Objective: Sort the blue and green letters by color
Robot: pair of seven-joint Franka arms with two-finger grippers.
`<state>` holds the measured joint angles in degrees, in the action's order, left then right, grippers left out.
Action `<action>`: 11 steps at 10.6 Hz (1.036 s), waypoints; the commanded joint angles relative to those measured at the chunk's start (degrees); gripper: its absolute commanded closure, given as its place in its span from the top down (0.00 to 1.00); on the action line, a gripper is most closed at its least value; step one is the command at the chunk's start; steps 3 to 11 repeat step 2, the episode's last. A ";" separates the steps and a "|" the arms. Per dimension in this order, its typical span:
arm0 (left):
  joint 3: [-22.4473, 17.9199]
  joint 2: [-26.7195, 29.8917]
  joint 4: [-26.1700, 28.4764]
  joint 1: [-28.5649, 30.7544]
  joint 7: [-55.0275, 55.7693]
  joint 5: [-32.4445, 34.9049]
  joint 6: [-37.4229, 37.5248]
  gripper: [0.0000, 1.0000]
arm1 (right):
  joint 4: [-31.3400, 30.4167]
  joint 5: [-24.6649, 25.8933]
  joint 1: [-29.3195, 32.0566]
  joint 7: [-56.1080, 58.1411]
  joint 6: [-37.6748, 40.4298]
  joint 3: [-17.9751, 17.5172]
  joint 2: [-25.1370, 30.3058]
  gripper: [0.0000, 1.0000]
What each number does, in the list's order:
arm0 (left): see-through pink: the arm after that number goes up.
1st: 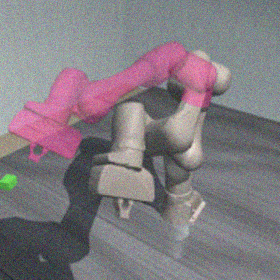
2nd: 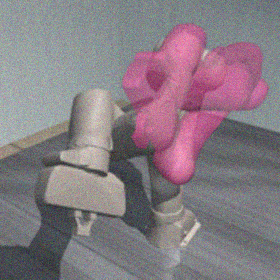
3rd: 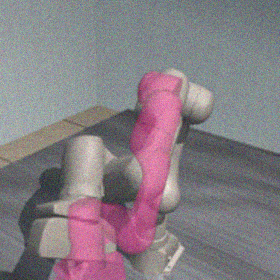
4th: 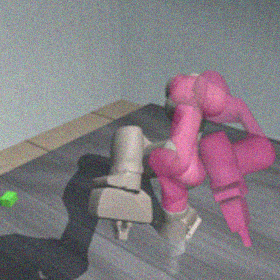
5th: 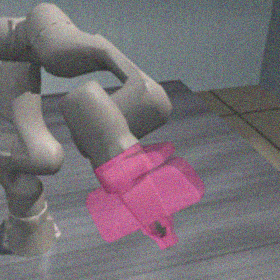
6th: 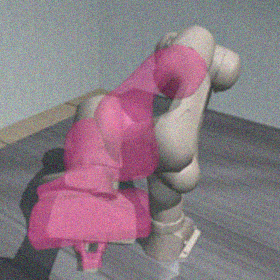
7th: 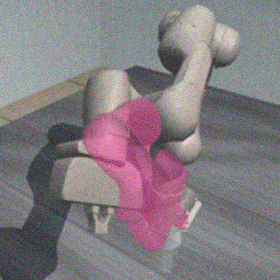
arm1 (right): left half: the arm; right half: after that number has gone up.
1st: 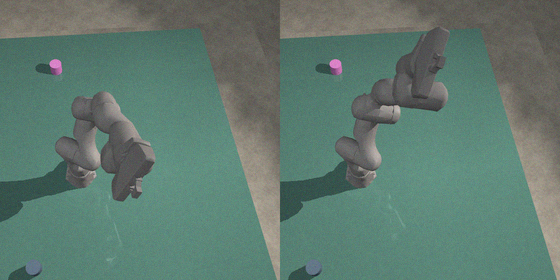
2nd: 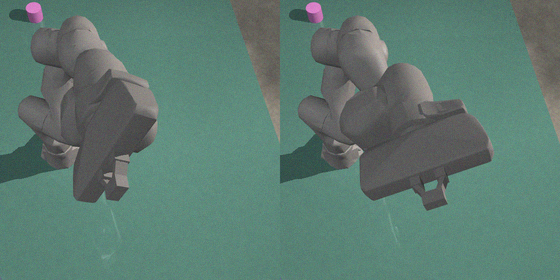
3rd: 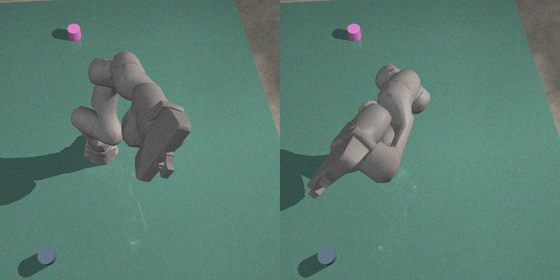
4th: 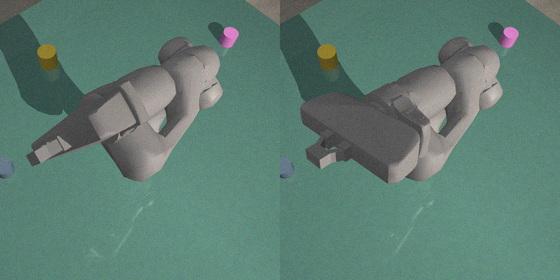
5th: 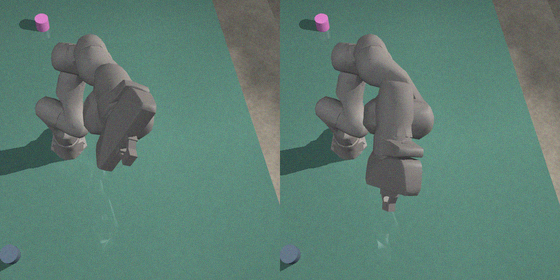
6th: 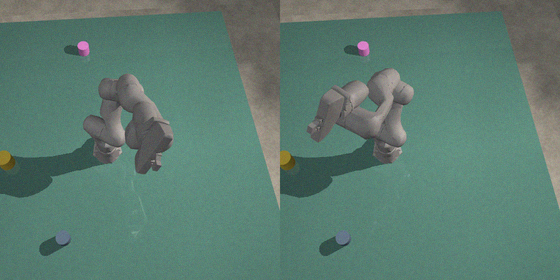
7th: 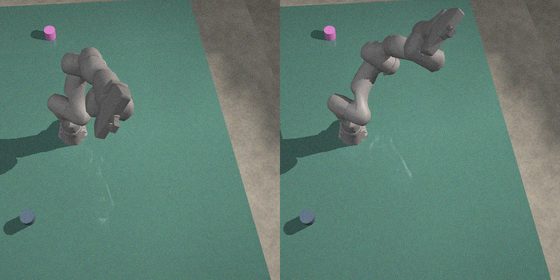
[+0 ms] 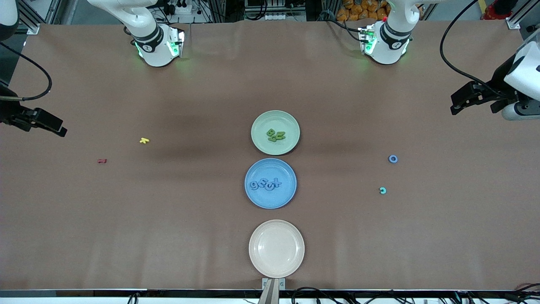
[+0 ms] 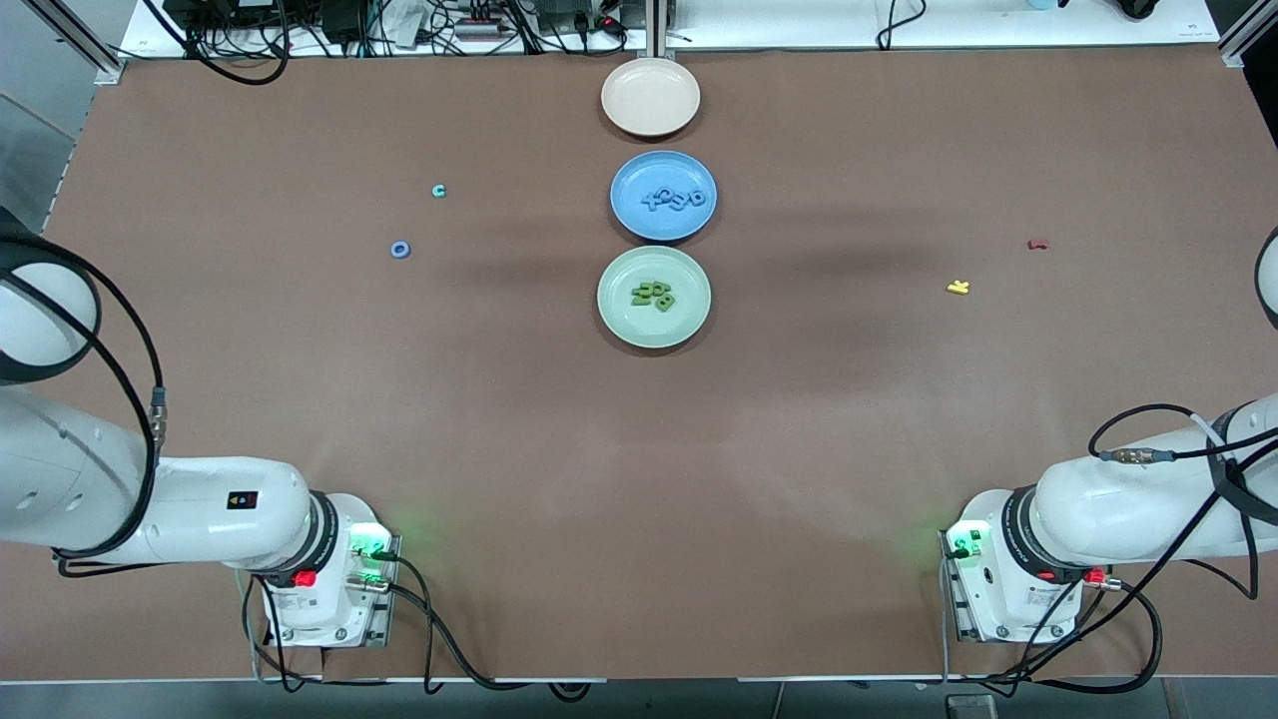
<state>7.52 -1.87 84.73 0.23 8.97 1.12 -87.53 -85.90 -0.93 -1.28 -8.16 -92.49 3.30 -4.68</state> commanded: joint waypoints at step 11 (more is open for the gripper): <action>-0.22 0.37 -0.53 -0.31 -1.15 0.81 0.43 1.00 | 0.39 -0.38 0.14 0.52 1.09 -0.23 0.81 1.00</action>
